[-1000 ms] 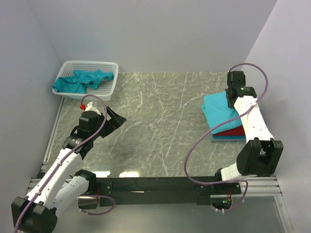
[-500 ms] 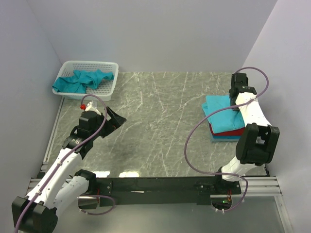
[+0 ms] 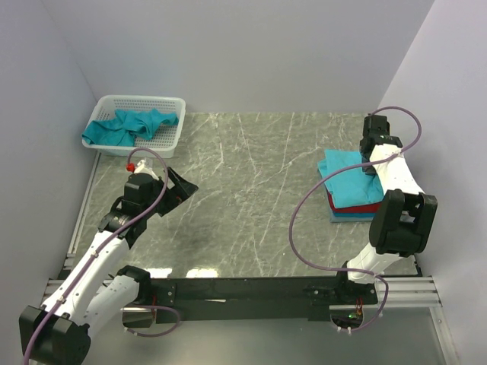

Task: Fold and stack the t-shirts
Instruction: Neatly place the folded tshirt to the corner

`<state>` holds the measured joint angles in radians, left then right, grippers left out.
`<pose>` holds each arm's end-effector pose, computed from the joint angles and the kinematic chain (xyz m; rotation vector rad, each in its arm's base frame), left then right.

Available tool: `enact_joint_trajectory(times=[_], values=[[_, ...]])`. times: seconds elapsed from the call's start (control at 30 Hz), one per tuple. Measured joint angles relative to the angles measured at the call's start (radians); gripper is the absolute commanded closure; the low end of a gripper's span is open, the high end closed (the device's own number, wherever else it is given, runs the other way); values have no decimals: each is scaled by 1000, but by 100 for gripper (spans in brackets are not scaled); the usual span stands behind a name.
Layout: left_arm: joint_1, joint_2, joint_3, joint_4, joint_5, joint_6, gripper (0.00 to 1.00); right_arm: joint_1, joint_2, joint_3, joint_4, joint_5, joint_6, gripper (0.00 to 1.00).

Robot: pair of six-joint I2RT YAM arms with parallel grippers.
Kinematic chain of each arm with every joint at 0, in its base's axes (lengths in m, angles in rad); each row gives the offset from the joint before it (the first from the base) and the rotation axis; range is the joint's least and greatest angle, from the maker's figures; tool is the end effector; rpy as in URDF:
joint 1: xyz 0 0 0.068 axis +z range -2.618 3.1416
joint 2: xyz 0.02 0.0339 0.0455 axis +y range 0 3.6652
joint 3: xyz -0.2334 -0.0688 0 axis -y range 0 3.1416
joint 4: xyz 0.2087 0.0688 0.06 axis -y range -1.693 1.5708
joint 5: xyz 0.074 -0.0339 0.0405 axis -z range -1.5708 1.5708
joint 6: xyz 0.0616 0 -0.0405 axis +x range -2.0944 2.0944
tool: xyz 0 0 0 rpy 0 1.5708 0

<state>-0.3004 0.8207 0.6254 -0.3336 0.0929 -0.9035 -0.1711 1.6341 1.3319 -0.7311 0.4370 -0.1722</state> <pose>0.1837 -0.0629 0.2343 -0.5988 2.1232 -0.8010 0.3092 -0.0799 0.2301 0.1578 2.6035 -0.6921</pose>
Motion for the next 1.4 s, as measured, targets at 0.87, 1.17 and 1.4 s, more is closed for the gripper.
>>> enact_joint_trajectory(times=[0.87, 1.17, 1.4], values=[[4, 14, 0, 0, 18, 0, 1, -6, 0, 0, -6, 26, 23, 97], [5, 14, 0, 0, 19, 0, 1, -11, 5, 1, -21, 72, 55, 14], [5, 15, 0, 0, 20, 0, 1, -15, 5, 8, -21, 117, 82, 11]])
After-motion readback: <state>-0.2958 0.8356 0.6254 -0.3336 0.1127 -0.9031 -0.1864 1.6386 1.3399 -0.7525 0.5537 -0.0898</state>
